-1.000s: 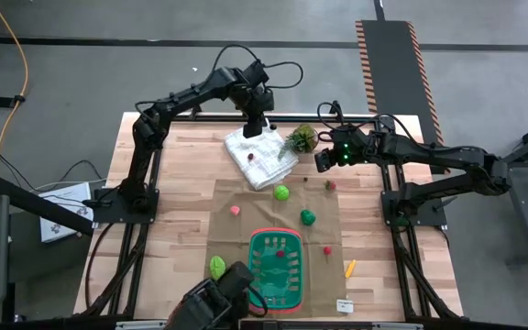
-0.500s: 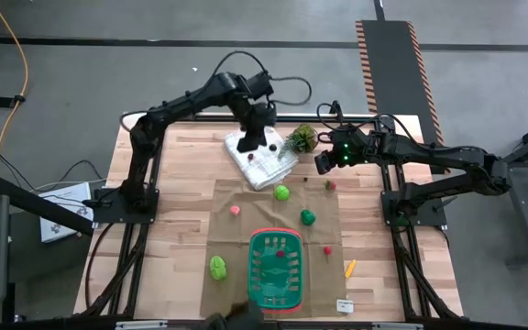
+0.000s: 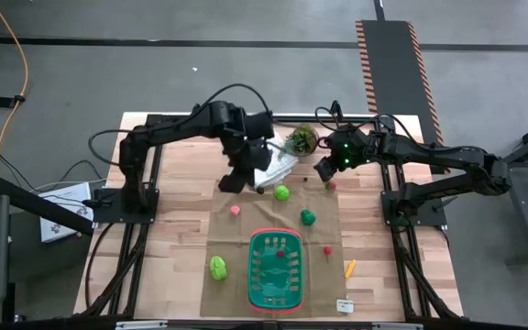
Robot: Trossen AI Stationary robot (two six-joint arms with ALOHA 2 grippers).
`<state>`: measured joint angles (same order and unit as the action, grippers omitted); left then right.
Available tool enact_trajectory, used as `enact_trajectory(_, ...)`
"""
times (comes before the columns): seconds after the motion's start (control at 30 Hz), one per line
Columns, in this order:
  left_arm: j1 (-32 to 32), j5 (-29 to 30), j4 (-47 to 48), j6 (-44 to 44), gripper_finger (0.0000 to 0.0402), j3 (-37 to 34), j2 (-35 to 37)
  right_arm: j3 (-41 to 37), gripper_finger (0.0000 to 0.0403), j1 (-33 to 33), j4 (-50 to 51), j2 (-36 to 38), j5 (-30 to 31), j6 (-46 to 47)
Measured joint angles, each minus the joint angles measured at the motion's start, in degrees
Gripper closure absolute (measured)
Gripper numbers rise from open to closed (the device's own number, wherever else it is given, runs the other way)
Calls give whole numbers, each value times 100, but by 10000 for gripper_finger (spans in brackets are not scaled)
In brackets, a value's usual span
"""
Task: Pick and placing Produce into tupperware
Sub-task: Put the black cherry into the blue bin
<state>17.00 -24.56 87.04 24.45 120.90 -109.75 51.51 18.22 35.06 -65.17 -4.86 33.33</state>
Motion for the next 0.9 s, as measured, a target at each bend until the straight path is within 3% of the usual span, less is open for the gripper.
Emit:
enact_trajectory(0.23,-356,288,308,-583,401,2,207,0,265,-336,547,2,-1082,-628)
enact_trajectory(0.5,-764,339,299,-987,401,-531,681,0,265,-965,1367,249,-1135,-473)
enact_trajectory(0.67,-1025,514,-21,-1289,401,-1403,1223,0,265,-1546,1361,778,-401,336)
enact_trajectory(0.9,-1436,530,-1728,-2281,401,-3546,2493,0,265,-2594,1055,1361,1056,1940)
